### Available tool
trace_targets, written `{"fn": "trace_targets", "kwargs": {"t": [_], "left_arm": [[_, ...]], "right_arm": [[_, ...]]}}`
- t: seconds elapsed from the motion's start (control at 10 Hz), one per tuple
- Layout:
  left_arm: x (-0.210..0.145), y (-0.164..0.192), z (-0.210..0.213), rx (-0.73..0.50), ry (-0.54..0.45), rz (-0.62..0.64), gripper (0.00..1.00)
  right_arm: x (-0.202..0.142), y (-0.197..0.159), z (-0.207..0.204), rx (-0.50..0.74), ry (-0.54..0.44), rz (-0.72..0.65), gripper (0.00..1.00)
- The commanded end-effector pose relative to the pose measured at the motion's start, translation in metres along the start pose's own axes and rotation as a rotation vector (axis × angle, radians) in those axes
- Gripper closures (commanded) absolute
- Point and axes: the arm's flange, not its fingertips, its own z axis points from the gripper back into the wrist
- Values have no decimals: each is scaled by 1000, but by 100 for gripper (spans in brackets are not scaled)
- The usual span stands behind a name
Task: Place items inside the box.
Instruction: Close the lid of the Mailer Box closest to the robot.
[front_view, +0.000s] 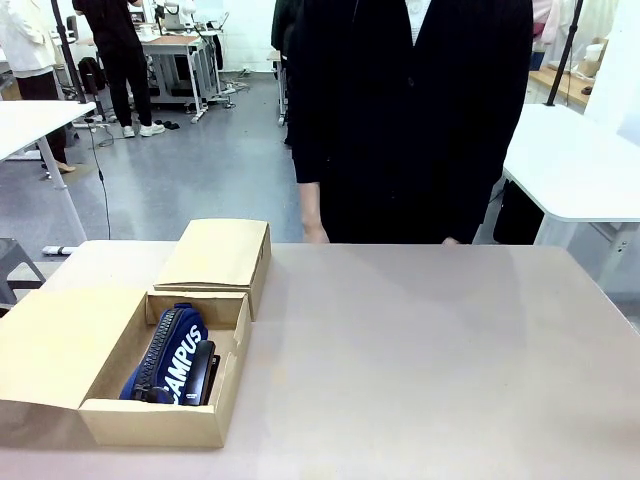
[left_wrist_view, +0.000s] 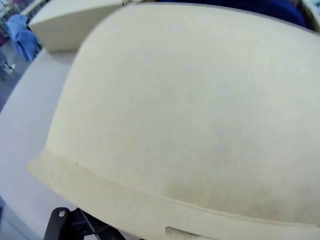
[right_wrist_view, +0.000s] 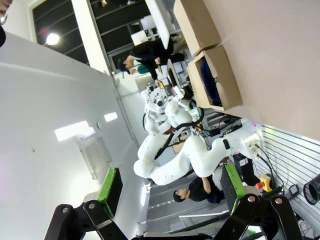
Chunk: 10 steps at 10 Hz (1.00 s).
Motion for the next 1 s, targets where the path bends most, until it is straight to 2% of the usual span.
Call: {"fn": "trace_targets", "kwargs": {"t": [0.0,0.3,0.6,0.9], "left_arm": [[4,-2,7,46,-132,65,0],[21,-14,13,38,-401,126,0],[34,-15,16,105,-513,85,0],[84,-30,5,109,-632,58,0]], "right_arm": [[1,3,1,21,4,29,0],[1,3,1,21,4,29,0],[1,3,1,21,4,29,0],[1,3,1,21,4,29,0]]}}
